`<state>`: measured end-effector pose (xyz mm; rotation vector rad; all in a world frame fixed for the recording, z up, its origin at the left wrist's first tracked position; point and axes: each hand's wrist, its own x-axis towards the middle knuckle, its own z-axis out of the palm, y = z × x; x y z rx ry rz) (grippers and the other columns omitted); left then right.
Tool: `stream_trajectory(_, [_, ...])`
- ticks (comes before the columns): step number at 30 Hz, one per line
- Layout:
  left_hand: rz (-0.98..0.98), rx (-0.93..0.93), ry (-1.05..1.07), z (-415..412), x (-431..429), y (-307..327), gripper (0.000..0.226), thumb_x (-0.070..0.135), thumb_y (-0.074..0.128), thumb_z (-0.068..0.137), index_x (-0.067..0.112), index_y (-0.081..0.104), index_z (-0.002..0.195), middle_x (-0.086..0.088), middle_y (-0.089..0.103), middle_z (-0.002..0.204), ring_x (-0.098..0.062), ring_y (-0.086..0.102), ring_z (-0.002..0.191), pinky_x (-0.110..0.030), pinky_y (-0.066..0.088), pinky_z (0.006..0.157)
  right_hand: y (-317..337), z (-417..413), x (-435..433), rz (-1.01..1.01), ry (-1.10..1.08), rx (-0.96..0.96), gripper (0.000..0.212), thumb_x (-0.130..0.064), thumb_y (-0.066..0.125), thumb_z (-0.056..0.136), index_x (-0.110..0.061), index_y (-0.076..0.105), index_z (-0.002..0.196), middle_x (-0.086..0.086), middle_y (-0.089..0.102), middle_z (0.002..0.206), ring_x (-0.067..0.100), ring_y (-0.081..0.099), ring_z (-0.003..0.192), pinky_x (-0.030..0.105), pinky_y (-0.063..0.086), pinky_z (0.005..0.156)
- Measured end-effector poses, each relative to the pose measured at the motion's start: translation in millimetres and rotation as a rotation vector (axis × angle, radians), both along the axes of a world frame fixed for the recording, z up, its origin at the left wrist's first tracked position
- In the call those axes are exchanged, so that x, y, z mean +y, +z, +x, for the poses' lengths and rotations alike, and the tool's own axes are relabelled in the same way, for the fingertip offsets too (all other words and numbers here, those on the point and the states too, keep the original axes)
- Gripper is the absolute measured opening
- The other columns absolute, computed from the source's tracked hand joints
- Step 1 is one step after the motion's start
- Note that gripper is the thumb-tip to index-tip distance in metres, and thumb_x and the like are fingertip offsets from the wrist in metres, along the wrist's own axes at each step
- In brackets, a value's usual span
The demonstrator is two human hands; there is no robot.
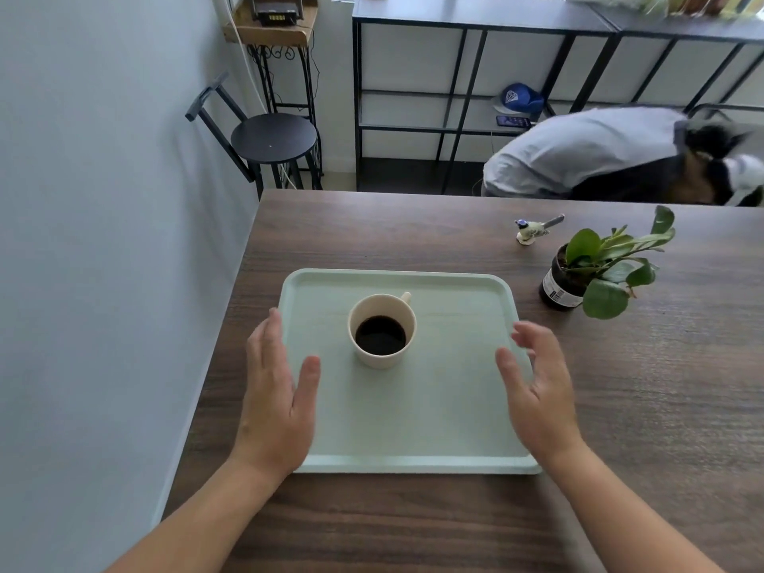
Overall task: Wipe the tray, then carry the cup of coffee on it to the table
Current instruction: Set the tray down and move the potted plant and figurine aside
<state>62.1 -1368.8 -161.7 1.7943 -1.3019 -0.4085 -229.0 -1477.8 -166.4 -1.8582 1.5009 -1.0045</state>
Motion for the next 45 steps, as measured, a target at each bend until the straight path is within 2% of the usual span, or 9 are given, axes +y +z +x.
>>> stream_trajectory(4, [-0.068, 0.400, -0.036, -39.5, -24.3, 16.8, 0.077, 0.075, 0.025, 0.091, 0.038, 0.006, 0.156, 0.019, 0.017, 0.160, 0.005, 0.024, 0.144, -0.011, 0.024, 0.107, 33.0, 56.8, -35.6, 0.258, 0.367, -0.203, 0.050, -0.056, 0.043, 0.094, -0.031, 0.054, 0.136, -0.012, 0.057, 0.136, -0.002, 0.048, 0.129, 0.020, 0.037, 0.103])
stream_trajectory(8, [-0.064, 0.485, 0.009, -71.2, -42.0, 13.4, 0.093, 0.083, 0.021, 0.084, 0.031, 0.000, 0.158, 0.017, 0.005, 0.163, 0.002, 0.010, 0.149, -0.027, 0.015, 0.118, 48.6, 110.0, -75.0, 0.445, 0.567, -0.083, 0.055, -0.063, 0.027, 0.098, -0.037, 0.058, 0.134, -0.011, 0.055, 0.140, 0.002, 0.046, 0.131, 0.024, 0.032, 0.105])
stream_trajectory(12, [-0.028, 0.530, 0.072, -90.0, -53.7, 7.6, 0.101, 0.087, 0.020, 0.079, 0.028, -0.001, 0.158, 0.022, 0.002, 0.158, 0.004, 0.002, 0.148, -0.029, 0.009, 0.120, 52.5, 140.4, -94.0, 0.523, 0.643, 0.078, 0.071, -0.072, 0.018, 0.093, -0.032, 0.065, 0.127, 0.004, 0.064, 0.132, 0.018, 0.055, 0.124, 0.045, 0.036, 0.110])
stream_trajectory(15, [-0.032, 0.580, 0.093, -94.2, -62.1, 8.7, 0.095, 0.081, 0.020, 0.083, 0.026, 0.003, 0.159, 0.023, 0.008, 0.155, 0.004, 0.009, 0.146, -0.024, 0.012, 0.117, 52.1, 148.5, -94.2, 0.536, 0.655, 0.146, 0.080, -0.079, 0.018, 0.087, -0.029, 0.074, 0.113, 0.002, 0.071, 0.118, 0.018, 0.062, 0.111, 0.043, 0.041, 0.101])
stream_trajectory(20, [-0.023, 0.609, 0.098, -80.0, -69.1, 3.2, 0.090, 0.081, 0.017, 0.083, 0.029, 0.021, 0.156, 0.011, 0.028, 0.159, 0.002, 0.027, 0.141, -0.003, 0.021, 0.106, 41.8, 139.1, -80.0, 0.545, 0.516, -0.113, 0.084, -0.068, 0.015, 0.096, -0.012, 0.078, 0.101, 0.011, 0.075, 0.098, 0.025, 0.070, 0.092, 0.038, 0.051, 0.083])
stream_trajectory(25, [-0.067, 0.707, 0.014, -65.2, -78.5, 1.5, 0.072, 0.074, 0.021, 0.089, 0.025, 0.057, 0.128, -0.003, 0.067, 0.123, -0.015, 0.060, 0.118, -0.042, 0.044, 0.106, 27.8, 123.0, -58.0, 0.605, 0.361, -0.361, 0.089, -0.068, 0.012, 0.096, -0.005, 0.075, 0.102, 0.020, 0.075, 0.101, 0.038, 0.068, 0.101, 0.054, 0.049, 0.098])
stream_trajectory(36, [0.044, 0.800, -0.134, -63.7, -83.3, 6.4, 0.078, 0.075, 0.021, 0.088, 0.018, 0.061, 0.123, -0.013, 0.072, 0.117, -0.027, 0.065, 0.114, -0.054, 0.045, 0.104, 9.2, 109.5, -25.6, 0.501, 0.111, -0.593, 0.092, -0.080, 0.018, 0.085, -0.010, 0.076, 0.097, 0.009, 0.078, 0.093, 0.022, 0.074, 0.091, 0.042, 0.056, 0.088])
stream_trajectory(41, [0.067, 0.478, -0.111, -43.1, -69.5, 3.7, 0.085, 0.079, 0.014, 0.087, 0.027, 0.037, 0.150, 0.011, 0.041, 0.154, 0.001, 0.030, 0.143, -0.035, 0.020, 0.122, 13.0, 82.0, -25.8, 0.254, 0.104, -0.385, 0.077, -0.073, 0.017, 0.090, -0.022, 0.066, 0.121, -0.008, 0.064, 0.123, -0.009, 0.055, 0.113, 0.006, 0.043, 0.087])
stream_trajectory(45, [0.265, -0.194, -0.134, -1.1, -42.8, -20.4, 0.072, 0.057, 0.021, 0.098, 0.017, 0.020, 0.157, 0.000, 0.019, 0.165, -0.012, 0.005, 0.152, -0.036, 0.004, 0.124, 2.1, 29.5, -18.3, -0.108, 0.105, 0.330, 0.053, -0.050, 0.032, 0.100, -0.020, 0.055, 0.137, -0.002, 0.058, 0.136, 0.017, 0.047, 0.132, 0.036, 0.032, 0.112])
